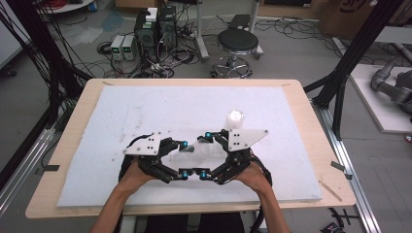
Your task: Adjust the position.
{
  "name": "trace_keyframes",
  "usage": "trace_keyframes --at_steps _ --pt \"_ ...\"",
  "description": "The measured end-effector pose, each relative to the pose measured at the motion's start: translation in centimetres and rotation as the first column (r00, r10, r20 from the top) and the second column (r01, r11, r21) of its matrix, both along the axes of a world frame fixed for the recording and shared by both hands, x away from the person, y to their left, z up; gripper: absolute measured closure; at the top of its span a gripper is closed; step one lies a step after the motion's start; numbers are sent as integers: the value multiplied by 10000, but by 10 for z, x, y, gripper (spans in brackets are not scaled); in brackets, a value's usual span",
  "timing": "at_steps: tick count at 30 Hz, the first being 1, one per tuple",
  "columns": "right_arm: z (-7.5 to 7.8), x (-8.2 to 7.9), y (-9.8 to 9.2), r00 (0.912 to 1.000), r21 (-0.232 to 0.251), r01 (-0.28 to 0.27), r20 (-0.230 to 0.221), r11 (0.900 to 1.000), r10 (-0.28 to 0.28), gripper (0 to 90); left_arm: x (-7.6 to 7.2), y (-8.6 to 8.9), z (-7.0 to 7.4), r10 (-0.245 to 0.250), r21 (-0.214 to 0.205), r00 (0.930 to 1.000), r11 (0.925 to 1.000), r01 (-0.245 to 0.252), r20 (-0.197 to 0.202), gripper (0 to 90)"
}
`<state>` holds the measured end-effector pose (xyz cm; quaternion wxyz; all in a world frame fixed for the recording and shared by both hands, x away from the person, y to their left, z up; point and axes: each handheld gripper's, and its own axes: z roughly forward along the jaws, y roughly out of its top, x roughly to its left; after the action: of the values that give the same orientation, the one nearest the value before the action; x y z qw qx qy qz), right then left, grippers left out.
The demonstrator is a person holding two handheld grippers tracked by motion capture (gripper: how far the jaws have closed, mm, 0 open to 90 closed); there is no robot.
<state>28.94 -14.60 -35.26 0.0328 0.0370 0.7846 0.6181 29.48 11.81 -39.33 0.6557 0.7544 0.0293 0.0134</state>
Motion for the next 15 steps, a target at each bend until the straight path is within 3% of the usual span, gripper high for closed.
trace_keyframes --at_steps 1,3,5,6,7,8,10,11,12,13,14,15 --pt "0 0 -1 10000 -75 25 -46 10000 -25 118 0 0 0 0 0 10000 10000 0 0 319" --pt "1 1 -4 10000 -264 20 -65 9996 -22 118 3 4 9 -87 1081 10000 9941 92 -48 320" --pt "1 1 -6 10000 -659 5 -56 9978 -8 118 6 6 16 -203 2156 9995 9762 247 -229 319" --pt "2 1 -6 10000 -954 23 -43 9954 -28 118 8 7 20 -248 2778 9992 9601 322 -299 318" --pt "2 1 -7 10000 -1266 37 -43 9919 -43 118 8 7 20 -248 2778 9992 9601 322 -299 317" --pt "2 1 -7 10000 -1266 37 -43 9919 -43 118 11 8 25 -297 3428 9985 9384 437 -459 317" --pt "3 0 -7 10000 -1901 -45 62 9818 58 118 13 8 31 -349 4155 9971 9076 600 -676 316" --pt "3 0 -7 10000 -2434 -55 64 9699 73 118 15 8 38 -432 4845 9953 8711 798 -863 315" --pt "3 1 -7 10000 -2712 -47 47 9625 62 118 15 7 40 -482 5227 9946 8478 894 -920 315" --pt "3 1 -7 10000 -2712 -47 47 9625 62 118 15 7 40 -482 5227 9946 8478 894 -920 315" --pt "3 2 -5 10000 -3349 -21 -17 9423 17 118 17 5 46 -482 5877 9942 8034 961 -967 316" --pt "2 3 -3 10000 -3685 -22 -29 9296 13 118 17 4 48 -432 6150 9948 7833 908 -918 316"
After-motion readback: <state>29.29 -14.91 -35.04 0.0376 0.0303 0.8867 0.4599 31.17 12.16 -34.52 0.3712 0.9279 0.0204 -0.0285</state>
